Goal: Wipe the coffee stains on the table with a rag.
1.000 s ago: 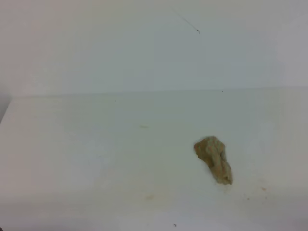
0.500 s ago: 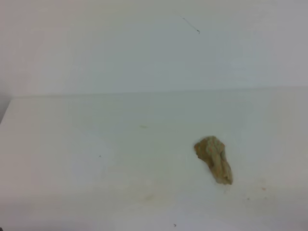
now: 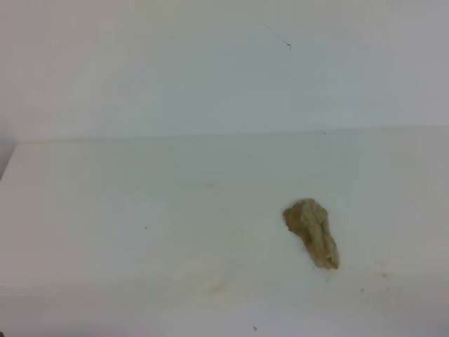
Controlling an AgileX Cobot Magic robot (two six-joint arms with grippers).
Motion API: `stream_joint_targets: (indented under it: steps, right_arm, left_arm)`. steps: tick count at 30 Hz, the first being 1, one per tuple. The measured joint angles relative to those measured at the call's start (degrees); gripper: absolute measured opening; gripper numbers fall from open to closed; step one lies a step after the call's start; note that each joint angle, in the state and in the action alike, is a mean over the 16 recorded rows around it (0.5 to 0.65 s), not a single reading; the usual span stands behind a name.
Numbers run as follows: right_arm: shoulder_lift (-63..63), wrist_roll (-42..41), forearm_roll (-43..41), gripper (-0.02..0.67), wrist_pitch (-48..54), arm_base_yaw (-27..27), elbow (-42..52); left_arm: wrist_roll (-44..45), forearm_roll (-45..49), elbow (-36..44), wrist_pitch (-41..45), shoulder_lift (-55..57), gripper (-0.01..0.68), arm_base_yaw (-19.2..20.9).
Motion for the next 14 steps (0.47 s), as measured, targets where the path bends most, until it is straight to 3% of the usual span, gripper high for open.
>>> stream_joint_targets:
  steps: [14]
  right_arm:
    - [0.0, 0.0, 0.0, -0.003, 0.0, 0.0, 0.0]
  left_arm:
    - [0.0, 0.0, 0.0, 0.0, 0.0, 0.001, 0.0]
